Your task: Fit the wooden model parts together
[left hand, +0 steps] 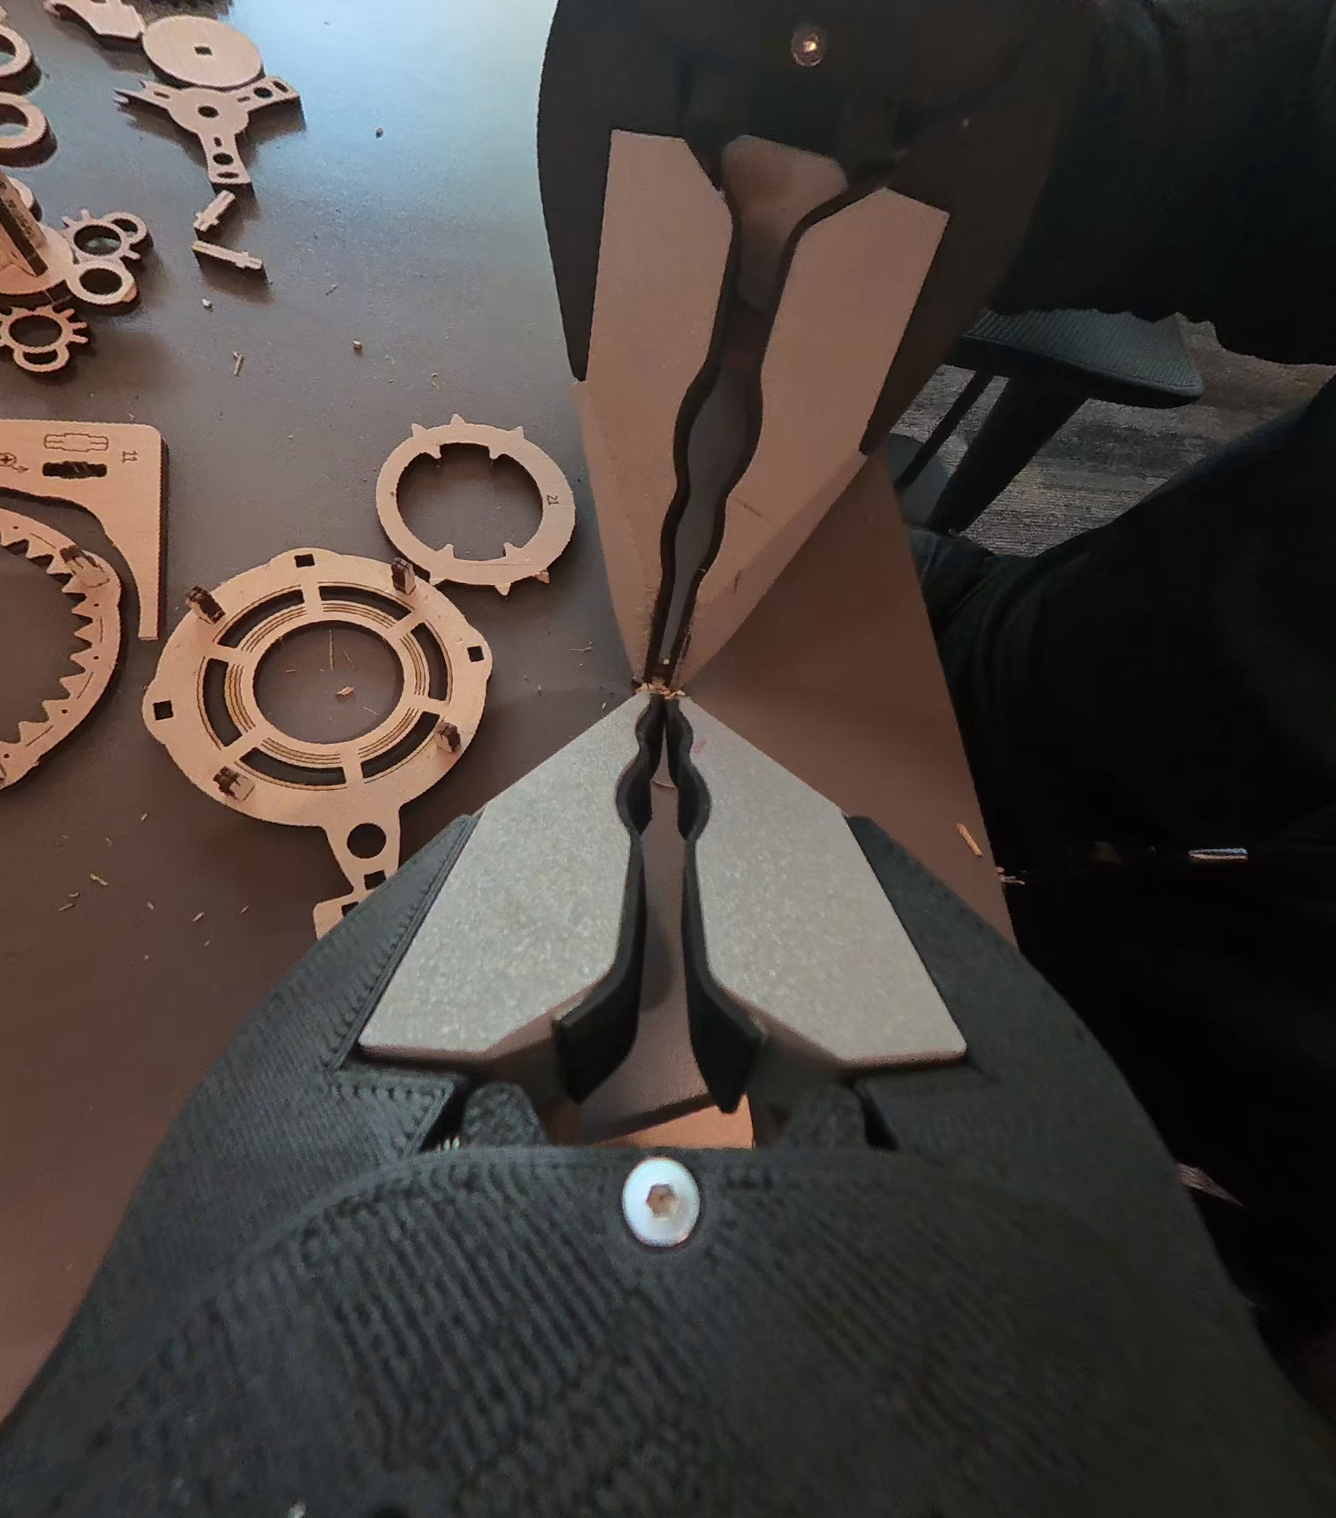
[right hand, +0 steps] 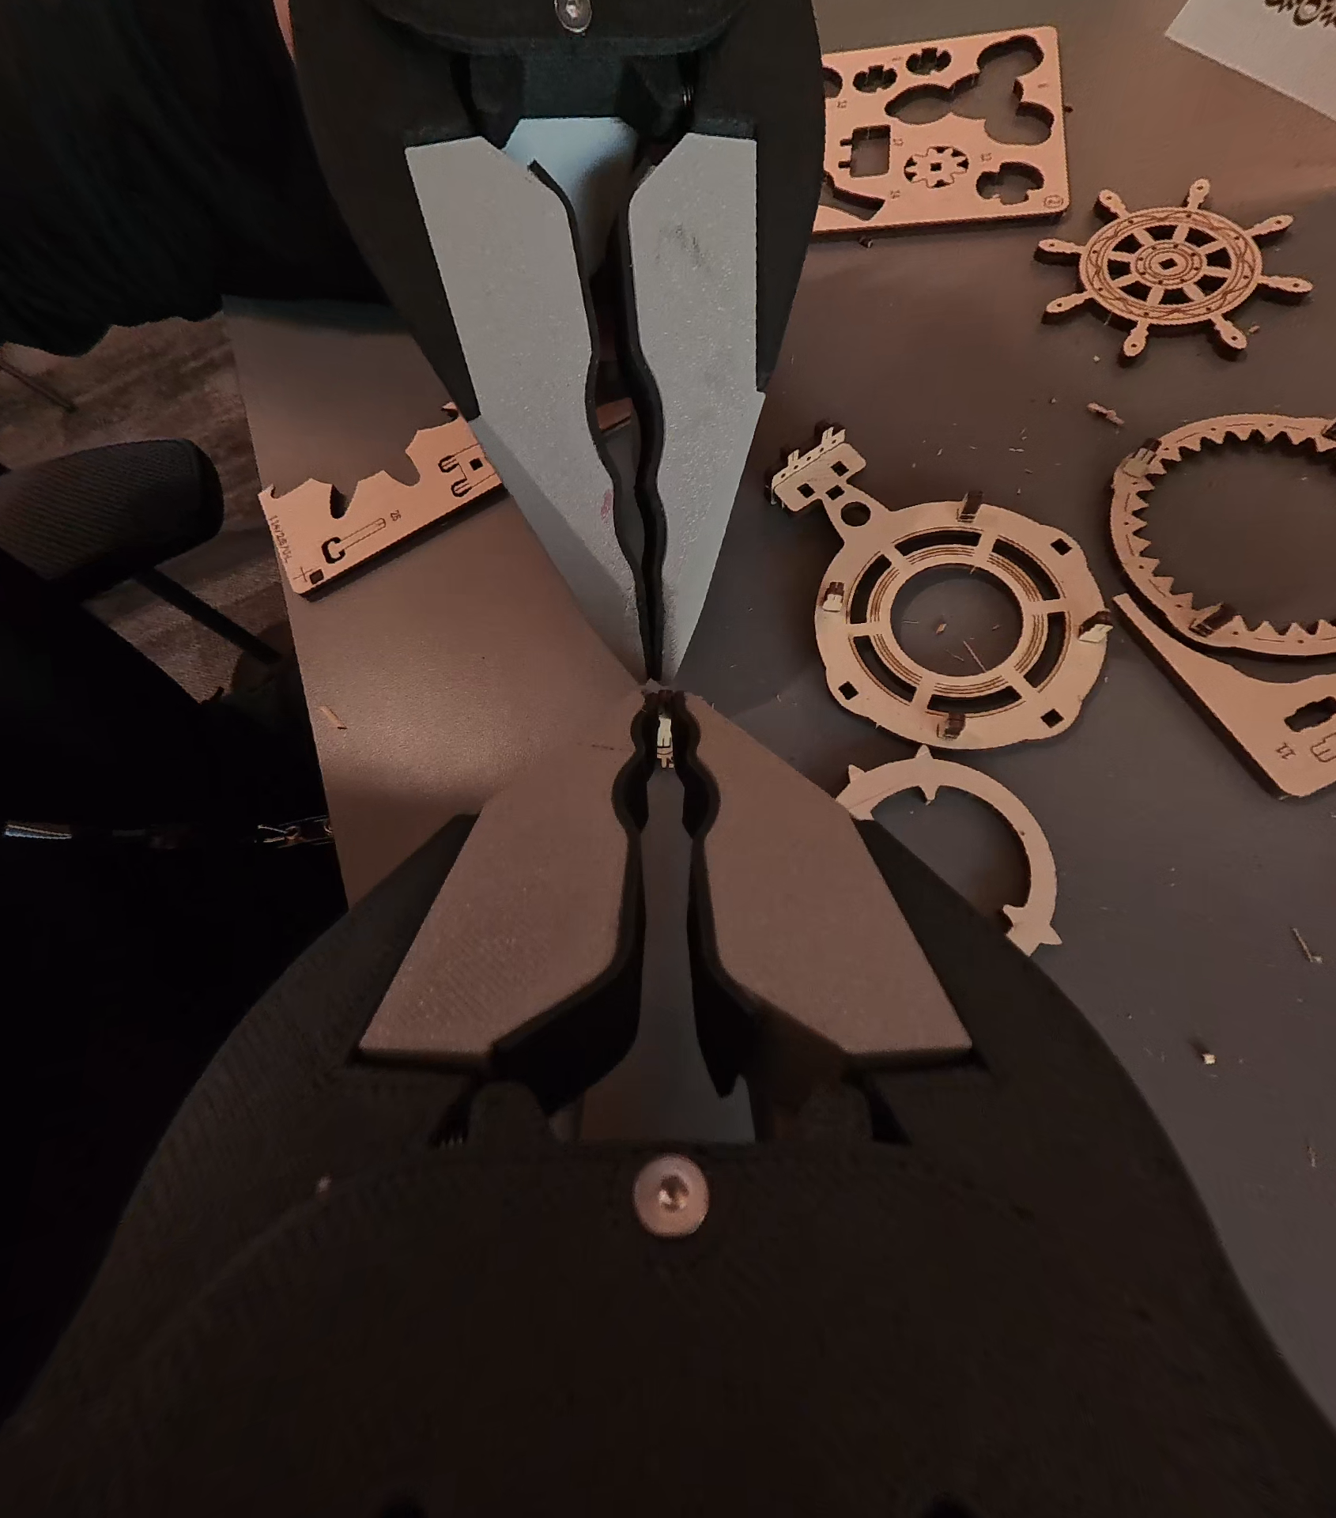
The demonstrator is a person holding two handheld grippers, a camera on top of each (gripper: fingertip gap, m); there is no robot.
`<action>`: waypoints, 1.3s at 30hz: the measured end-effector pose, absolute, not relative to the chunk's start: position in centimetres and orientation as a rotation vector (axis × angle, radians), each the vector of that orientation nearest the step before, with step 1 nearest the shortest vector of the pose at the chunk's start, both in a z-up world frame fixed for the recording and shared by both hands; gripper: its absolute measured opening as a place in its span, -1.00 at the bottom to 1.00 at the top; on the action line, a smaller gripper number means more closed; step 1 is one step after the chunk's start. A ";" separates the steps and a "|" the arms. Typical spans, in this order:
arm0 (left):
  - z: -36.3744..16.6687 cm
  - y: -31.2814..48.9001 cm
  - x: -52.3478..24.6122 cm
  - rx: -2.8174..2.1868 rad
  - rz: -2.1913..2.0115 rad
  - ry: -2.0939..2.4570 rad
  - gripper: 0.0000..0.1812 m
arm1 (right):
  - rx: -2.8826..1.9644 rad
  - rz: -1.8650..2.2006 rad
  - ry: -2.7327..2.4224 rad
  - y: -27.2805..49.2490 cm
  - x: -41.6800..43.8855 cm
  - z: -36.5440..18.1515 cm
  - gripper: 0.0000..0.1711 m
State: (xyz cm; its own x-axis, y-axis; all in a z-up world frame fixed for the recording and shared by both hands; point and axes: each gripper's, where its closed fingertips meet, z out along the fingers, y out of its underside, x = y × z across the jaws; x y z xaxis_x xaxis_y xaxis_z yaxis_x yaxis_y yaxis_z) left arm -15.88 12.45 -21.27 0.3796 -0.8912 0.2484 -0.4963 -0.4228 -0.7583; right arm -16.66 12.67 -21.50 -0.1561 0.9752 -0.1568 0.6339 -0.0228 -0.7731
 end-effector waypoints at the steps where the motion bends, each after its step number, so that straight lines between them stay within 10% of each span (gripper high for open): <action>1: -21.2 12.5 -15.8 -2.055 -0.876 1.190 -1.00 | -1.682 1.041 -1.820 12.7 -16.7 -21.5 -1.00; 39: -21.0 12.6 -15.3 -2.027 -0.856 1.195 -1.00 | -1.661 1.084 -1.869 12.3 -16.3 -21.3 -0.85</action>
